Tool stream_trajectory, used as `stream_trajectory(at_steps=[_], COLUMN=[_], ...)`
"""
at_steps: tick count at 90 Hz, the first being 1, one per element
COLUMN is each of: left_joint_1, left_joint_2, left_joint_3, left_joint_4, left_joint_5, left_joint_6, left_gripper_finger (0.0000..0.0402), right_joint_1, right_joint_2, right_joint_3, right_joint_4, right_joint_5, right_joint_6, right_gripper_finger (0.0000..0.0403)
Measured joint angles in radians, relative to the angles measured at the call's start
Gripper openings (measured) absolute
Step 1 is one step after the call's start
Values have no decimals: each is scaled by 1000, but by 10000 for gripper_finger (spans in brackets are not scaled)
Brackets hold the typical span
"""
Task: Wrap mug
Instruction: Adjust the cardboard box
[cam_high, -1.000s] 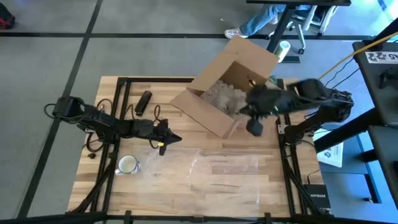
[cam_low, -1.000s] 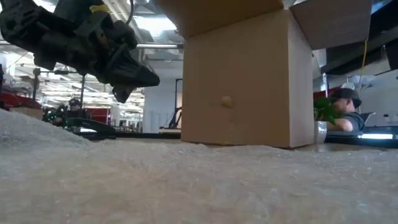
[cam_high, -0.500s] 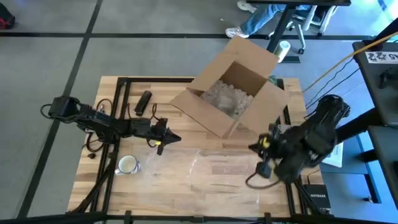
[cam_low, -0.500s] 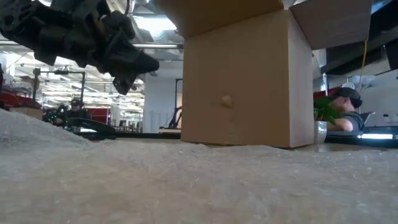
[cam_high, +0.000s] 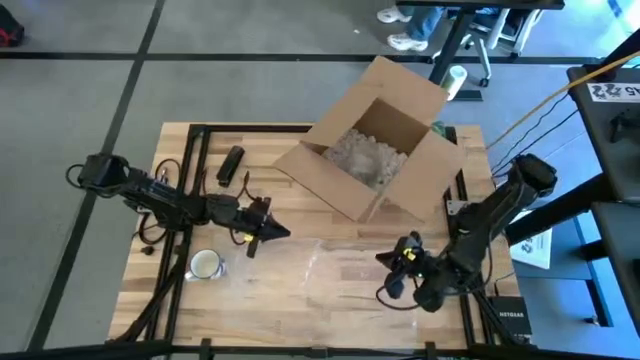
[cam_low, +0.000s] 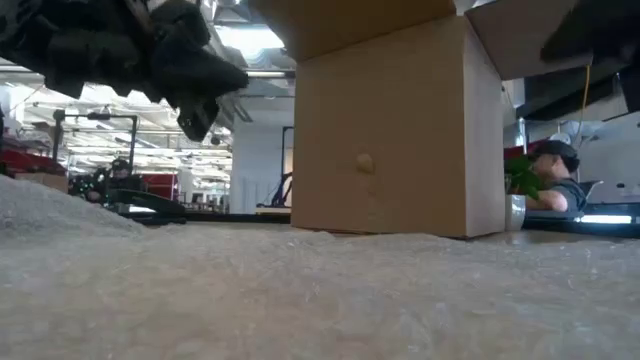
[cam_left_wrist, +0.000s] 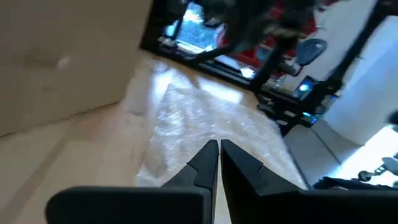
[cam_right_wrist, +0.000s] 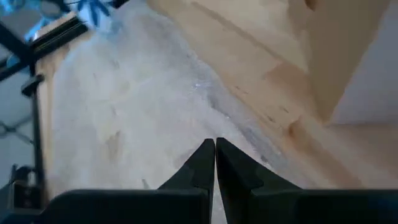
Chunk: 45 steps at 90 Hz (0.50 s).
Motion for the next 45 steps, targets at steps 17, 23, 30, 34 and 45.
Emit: stream_trajectory(at_steps=[17, 23, 30, 34, 45], left_joint_1=[-10, -10, -10, -10, -10], left_joint_2=[-37, -54, -70, -76, -94], left_joint_3=[0, 0, 0, 0, 0], left_joint_4=[-23, -45, -70, -84, -113], left_joint_5=[-6, -7, -10, -11, -11], left_joint_6=[5, 5, 4, 4, 5], left_gripper_finger=[0, 0, 0, 0, 0], right_joint_1=[-12, -38, -86, -115, -184], right_joint_2=[42, 61, 83, 94, 120], right_joint_3=[-142, -162, -167, -167, -168], right_joint_4=[45, 25, -28, -71, -185], right_joint_5=[67, 68, 80, 95, 145], right_joint_6=[278, 340, 397, 436, 574], right_gripper_finger=[0, 0, 0, 0, 0])
